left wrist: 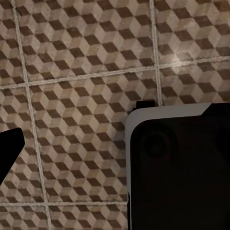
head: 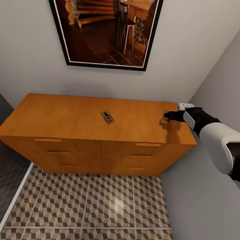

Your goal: Take the four mousetraps from the cabinet in the bathroom and place them on the bathroom floor. Make sure all four end up on the same floor surface, and ensure that at least two of them are either under or directly next to the same bathroom sink.

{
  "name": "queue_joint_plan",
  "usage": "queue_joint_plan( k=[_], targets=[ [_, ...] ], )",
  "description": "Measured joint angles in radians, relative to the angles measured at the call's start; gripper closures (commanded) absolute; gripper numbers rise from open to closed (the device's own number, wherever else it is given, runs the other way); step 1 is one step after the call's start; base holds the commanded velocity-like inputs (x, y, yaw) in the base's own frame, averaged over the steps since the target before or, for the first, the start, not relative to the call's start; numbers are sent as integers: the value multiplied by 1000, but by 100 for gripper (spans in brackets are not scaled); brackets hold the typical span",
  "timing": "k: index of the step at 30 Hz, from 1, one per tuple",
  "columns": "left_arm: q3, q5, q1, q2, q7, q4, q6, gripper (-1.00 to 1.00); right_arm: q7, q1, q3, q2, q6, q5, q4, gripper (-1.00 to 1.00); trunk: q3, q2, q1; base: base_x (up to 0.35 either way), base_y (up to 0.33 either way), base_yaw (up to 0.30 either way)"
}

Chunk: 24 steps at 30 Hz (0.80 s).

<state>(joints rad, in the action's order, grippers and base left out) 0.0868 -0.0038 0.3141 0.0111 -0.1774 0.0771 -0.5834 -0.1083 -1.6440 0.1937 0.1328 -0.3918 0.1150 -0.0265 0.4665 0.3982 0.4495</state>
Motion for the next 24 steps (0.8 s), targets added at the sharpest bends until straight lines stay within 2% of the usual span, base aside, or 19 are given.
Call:
queue_joint_plan(
  k=[9,17,24],
  targets=[
    [0,0,-1,0,0,0,0,-100,0,1,0,0,0,0,0,-100,9,0,0,18,0,0],
    [0,0,-1,0,0,0,0,-100,-1,2,0,0,1,0,0,-100,11,0,0,189,0,0],
    [0,0,-1,0,0,0,0,-100,-1,3,0,0,2,0,0,-100,11,0,0,69,0,0]
  ],
)
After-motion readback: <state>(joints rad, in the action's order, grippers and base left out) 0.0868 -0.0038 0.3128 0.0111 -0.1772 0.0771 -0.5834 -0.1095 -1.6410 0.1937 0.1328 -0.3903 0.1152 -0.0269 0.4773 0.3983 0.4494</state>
